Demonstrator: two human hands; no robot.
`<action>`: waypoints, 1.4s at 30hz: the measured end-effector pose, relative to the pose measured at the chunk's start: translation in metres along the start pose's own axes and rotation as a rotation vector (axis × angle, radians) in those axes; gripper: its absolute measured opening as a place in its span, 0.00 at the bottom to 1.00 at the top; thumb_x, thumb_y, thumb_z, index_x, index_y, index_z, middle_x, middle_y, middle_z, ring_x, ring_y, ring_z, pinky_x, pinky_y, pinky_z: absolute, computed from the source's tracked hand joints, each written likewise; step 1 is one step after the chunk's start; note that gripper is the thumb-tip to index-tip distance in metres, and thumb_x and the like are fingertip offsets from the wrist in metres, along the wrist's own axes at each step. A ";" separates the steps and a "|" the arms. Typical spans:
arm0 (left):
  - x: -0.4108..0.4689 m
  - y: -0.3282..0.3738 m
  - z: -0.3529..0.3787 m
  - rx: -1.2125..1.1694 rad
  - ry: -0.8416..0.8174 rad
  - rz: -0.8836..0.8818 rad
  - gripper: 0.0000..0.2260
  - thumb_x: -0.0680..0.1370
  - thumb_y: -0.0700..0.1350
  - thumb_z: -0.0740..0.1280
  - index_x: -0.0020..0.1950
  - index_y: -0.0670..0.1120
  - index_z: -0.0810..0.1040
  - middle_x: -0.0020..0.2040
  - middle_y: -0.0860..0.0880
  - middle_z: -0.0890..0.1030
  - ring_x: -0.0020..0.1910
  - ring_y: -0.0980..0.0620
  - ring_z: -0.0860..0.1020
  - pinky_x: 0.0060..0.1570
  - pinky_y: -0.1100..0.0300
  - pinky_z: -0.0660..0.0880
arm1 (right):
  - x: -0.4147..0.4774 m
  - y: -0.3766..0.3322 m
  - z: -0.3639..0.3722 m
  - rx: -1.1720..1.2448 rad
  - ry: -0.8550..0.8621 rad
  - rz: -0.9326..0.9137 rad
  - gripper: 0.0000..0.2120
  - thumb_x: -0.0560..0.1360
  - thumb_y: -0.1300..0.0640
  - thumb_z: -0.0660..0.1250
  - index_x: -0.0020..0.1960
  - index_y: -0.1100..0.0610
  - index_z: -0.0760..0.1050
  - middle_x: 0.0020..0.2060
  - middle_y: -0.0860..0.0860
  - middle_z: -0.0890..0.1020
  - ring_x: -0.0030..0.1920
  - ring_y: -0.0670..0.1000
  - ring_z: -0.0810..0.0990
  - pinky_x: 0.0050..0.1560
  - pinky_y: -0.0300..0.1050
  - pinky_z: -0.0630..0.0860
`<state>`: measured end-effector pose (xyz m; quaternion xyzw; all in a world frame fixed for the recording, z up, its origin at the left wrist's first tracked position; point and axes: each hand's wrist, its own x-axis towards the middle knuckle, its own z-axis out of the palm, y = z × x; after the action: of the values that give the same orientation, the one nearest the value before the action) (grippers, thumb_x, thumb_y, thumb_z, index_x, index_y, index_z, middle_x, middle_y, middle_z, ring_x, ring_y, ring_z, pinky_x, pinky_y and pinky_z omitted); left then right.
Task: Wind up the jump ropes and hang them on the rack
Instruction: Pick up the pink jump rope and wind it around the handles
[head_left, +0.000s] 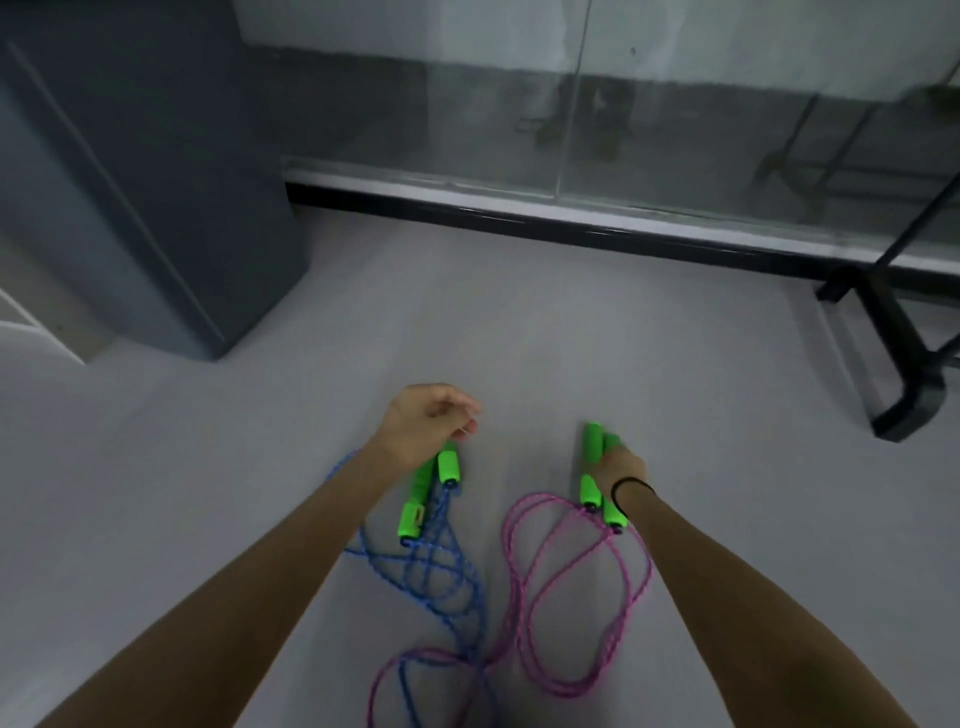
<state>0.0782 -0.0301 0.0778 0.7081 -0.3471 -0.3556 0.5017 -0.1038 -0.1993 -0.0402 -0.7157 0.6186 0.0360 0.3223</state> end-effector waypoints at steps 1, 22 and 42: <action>-0.002 -0.006 -0.002 -0.003 0.010 -0.005 0.08 0.76 0.30 0.62 0.51 0.28 0.77 0.23 0.55 0.79 0.25 0.63 0.77 0.30 0.73 0.75 | 0.009 0.010 0.014 -0.009 0.023 0.017 0.22 0.77 0.54 0.57 0.69 0.60 0.62 0.63 0.61 0.73 0.62 0.62 0.72 0.61 0.50 0.69; 0.007 0.077 -0.027 0.031 0.008 -0.066 0.08 0.75 0.30 0.64 0.41 0.40 0.80 0.29 0.52 0.80 0.28 0.61 0.78 0.35 0.70 0.76 | -0.021 -0.048 -0.017 0.312 0.008 -0.188 0.19 0.66 0.46 0.70 0.51 0.56 0.75 0.40 0.60 0.75 0.51 0.63 0.77 0.46 0.43 0.70; -0.097 0.766 -0.146 1.083 -0.333 0.433 0.17 0.68 0.47 0.73 0.56 0.50 0.77 0.53 0.47 0.83 0.54 0.48 0.80 0.45 0.62 0.71 | -0.396 -0.381 -0.703 0.151 -0.550 -0.673 0.26 0.61 0.37 0.68 0.45 0.58 0.75 0.44 0.60 0.80 0.38 0.52 0.76 0.35 0.40 0.72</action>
<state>0.0506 -0.0757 0.8616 0.7108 -0.6888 -0.1242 0.0699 -0.0941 -0.2031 0.8521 -0.8155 0.2430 0.0731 0.5201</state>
